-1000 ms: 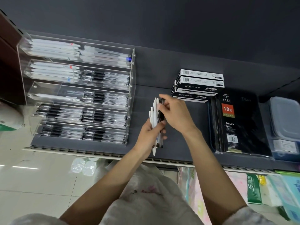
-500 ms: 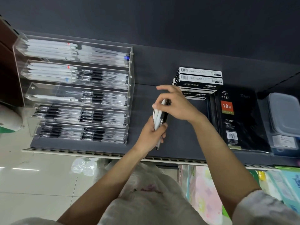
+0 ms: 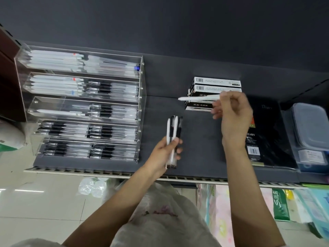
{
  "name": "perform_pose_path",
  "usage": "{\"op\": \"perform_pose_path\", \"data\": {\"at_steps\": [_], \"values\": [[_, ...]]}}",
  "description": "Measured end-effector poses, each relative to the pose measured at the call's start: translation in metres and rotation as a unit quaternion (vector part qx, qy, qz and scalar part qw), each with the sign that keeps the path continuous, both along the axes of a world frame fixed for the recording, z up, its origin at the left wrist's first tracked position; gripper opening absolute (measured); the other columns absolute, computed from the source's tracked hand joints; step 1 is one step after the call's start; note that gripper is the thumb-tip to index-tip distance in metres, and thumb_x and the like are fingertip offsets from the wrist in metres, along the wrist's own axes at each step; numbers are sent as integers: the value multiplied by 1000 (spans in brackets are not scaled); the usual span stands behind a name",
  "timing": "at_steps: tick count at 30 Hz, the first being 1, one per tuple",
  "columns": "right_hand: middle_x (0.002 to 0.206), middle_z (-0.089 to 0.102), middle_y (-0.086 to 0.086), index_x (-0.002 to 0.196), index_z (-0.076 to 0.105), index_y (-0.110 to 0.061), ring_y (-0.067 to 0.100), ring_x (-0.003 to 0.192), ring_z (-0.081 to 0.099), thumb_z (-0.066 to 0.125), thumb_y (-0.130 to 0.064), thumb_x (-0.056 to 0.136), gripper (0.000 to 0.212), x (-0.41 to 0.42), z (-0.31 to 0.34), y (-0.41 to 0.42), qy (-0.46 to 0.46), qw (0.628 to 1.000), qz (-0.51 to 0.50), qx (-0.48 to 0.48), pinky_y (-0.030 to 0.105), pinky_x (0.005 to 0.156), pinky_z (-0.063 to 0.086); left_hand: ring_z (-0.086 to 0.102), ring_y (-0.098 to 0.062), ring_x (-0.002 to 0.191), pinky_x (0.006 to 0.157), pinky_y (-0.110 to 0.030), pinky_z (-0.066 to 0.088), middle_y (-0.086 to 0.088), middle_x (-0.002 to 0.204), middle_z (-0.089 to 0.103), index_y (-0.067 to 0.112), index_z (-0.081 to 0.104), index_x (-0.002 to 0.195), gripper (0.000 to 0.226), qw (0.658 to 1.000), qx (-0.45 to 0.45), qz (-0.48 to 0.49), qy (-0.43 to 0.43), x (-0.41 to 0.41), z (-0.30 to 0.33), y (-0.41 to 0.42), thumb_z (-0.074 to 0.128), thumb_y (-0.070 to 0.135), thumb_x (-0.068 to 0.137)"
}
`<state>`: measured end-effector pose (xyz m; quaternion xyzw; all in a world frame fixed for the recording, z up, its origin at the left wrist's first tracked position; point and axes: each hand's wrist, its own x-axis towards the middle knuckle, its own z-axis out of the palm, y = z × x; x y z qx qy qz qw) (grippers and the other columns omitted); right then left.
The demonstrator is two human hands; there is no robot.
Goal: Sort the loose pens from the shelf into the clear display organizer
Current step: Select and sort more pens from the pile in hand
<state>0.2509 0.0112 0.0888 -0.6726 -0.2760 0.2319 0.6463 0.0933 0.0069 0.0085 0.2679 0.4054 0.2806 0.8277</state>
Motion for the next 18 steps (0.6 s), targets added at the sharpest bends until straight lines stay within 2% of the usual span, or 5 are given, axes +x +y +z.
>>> {"op": "perform_pose_path", "data": {"at_steps": [2, 4, 10, 15, 18], "values": [[71, 66, -1, 83, 57, -17, 17, 62, 64, 62, -4, 89, 15, -17, -9, -25, 13, 999, 37, 13, 26, 61, 52, 51, -8, 55, 47, -20, 43, -1, 81, 58, 9, 53, 91, 9, 993, -59, 79, -64, 3, 4, 9, 46, 8, 97], [75, 68, -3, 85, 58, -19, 19, 71, 68, 64, -1, 86, 20, -39, -24, -44, -26, 998, 55, -1, 29, 69, 54, 55, -7, 57, 51, -21, 48, 3, 78, 63, 11, 56, 92, 9, 990, -54, 114, -62, 7, 7, 14, 48, 11, 96], [77, 68, -6, 86, 63, -13, 7, 67, 64, 64, -15, 85, 3, -83, -60, -66, -241, 969, 32, -36, 26, 61, 51, 57, -9, 68, 63, -29, 48, 5, 84, 65, 16, 52, 111, 14, 986, -12, 161, -37, 22, 19, 7, 44, 17, 99], [73, 64, -4, 81, 65, -9, 10, 69, 57, 62, -19, 82, 10, -83, -62, -68, -322, 945, 27, -50, 12, 62, 41, 54, -12, 67, 60, -26, 49, -1, 83, 59, 12, 52, 110, 21, 980, -9, 193, -42, 21, 19, 3, 45, 29, 99], [76, 65, -4, 83, 67, -8, 12, 77, 55, 63, -13, 81, 7, -81, -64, -70, -354, 932, 58, -40, 11, 68, 39, 56, -10, 70, 65, -25, 52, 1, 85, 59, 12, 53, 104, 19, 978, -7, 203, -47, 20, 17, 1, 44, 28, 99]]}}
